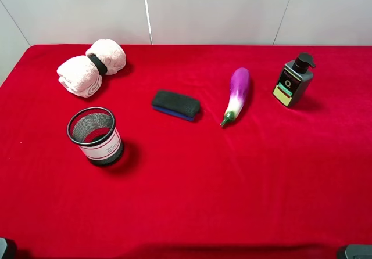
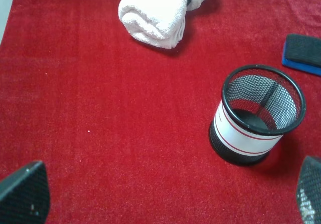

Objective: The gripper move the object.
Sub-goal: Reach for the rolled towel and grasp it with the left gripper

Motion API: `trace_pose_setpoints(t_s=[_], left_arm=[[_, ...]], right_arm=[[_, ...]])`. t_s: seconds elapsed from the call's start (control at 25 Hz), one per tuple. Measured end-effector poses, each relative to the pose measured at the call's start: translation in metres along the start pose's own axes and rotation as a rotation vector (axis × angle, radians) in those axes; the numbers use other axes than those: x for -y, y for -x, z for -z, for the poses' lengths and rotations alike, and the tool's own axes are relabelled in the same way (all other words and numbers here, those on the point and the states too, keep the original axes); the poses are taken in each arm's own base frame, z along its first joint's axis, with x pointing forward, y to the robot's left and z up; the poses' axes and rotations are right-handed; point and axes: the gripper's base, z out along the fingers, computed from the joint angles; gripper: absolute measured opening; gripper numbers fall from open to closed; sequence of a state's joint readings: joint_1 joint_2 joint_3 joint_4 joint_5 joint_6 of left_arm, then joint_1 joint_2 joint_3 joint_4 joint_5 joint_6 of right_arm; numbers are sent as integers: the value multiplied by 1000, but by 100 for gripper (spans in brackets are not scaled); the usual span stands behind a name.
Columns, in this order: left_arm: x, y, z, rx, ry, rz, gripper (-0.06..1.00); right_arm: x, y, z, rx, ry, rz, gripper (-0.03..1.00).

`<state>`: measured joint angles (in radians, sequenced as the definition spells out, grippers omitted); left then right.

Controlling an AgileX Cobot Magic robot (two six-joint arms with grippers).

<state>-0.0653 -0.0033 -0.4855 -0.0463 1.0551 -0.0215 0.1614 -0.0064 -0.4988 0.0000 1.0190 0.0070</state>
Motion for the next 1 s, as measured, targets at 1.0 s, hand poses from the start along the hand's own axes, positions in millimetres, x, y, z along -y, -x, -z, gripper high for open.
trace_pose_setpoints(t_s=[1.0], left_arm=[[2, 20, 0, -35, -6, -26, 97]], right_arm=[[0, 0, 0, 0, 0, 0, 69]])
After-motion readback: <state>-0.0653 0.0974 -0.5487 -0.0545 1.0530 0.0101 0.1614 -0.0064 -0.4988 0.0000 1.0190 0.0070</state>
